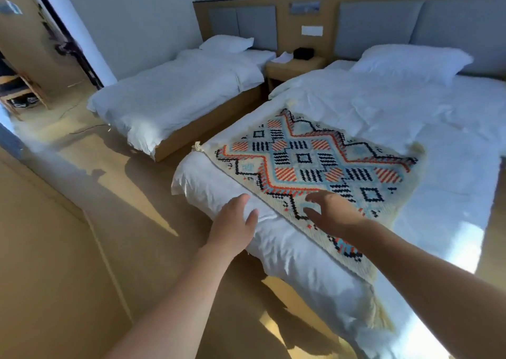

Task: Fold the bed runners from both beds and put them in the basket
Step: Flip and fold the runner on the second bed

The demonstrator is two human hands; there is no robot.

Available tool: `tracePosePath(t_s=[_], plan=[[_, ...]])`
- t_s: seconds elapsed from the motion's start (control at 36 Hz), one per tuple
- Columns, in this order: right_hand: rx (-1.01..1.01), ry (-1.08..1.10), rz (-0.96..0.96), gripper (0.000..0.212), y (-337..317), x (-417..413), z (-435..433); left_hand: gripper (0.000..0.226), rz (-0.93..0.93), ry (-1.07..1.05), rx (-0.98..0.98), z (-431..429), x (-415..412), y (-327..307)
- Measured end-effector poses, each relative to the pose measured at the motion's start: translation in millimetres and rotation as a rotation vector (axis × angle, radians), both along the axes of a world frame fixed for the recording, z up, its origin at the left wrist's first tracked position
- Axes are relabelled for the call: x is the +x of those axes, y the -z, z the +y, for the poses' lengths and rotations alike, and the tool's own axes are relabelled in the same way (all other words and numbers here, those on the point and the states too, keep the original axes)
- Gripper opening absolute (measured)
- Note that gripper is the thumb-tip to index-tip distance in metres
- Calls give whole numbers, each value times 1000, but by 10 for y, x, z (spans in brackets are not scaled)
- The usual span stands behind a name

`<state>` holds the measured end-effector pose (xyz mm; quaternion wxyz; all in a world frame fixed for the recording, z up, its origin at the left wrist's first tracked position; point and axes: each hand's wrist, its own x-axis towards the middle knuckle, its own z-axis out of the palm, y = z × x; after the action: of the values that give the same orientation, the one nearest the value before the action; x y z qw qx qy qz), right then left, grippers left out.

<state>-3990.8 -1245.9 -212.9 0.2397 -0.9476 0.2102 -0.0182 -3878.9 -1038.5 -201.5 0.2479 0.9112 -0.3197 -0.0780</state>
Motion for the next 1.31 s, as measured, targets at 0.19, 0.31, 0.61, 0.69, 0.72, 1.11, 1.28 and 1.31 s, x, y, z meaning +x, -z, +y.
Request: tracePosePath(t_s=[0.19,0.31,0.61,0.69,0.72,1.11,1.28,1.31], plan=[[28,226,99,42,168,25,-371,47,13,219,-11,-593,451,202],[34,303,103,41,250,93,-673,48,28,279,12,-1068,663,269],[115,444,173,40,643,798,-1831,49,-12,421,120,-2413,1516,468],[131,461,194,43,717,992,-2114,52,0,432,164,-2746,1741,557],[136,475,200,43,730,1041,-2201,53,2,438,175,-2859,1804,581],[191,759,382,52,1660,1378,-3175,60,-3,751,336,-4721,2476,1672],[256,836,495,60,2289,1482,-3653,63,-45,890,428,-5522,2562,2487],[261,845,510,61,2435,1494,-3761,63,-43,908,440,-5641,2558,2653]])
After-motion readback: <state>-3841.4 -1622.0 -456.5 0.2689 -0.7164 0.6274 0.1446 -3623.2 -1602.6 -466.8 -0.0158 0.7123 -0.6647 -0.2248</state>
